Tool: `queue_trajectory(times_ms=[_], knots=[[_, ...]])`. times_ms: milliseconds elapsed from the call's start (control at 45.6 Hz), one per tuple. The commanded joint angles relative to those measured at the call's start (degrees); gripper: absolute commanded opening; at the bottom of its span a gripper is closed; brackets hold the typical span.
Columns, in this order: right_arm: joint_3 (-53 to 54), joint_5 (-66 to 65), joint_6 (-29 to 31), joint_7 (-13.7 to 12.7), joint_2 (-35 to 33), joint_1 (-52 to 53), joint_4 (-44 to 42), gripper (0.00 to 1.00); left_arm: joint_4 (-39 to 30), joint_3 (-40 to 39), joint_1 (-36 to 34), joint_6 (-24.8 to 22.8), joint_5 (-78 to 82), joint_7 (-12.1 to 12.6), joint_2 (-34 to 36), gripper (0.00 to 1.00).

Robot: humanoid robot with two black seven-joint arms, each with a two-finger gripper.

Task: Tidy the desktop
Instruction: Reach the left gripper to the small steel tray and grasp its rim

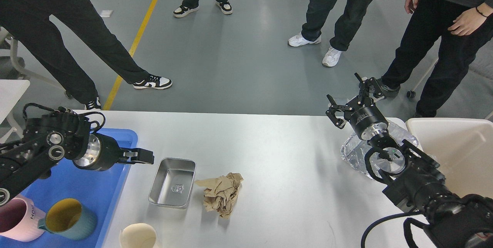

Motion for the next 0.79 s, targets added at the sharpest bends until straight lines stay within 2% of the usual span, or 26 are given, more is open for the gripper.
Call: queue_trajectory(times_ms=[0,219,482,767], knots=[[0.00,0.01,0.02,0.00,-0.15,-0.09,-0.02,1.00,2.18,0.29,0.25,0.40,3.90,0.09,-3.87,0.83],[0.00,0.01,0.02,0.00,-0.15,-0.01,-0.02,1.00,6.22,1.86,0.51,1.46,8.83,0.09,-9.14,0.81],[0.00,0.01,0.02,0.00,-0.15,-0.09,-0.02,1.00,8.77,6.09,-0.37,3.92,9.36,0.09,-10.20,0.76],[0.00,0.01,0.20,0.00,-0.15,-0.53,-0.02,1.00,10.97,7.75,-0.37,5.15,11.91,0.09,-13.63,0.63]])
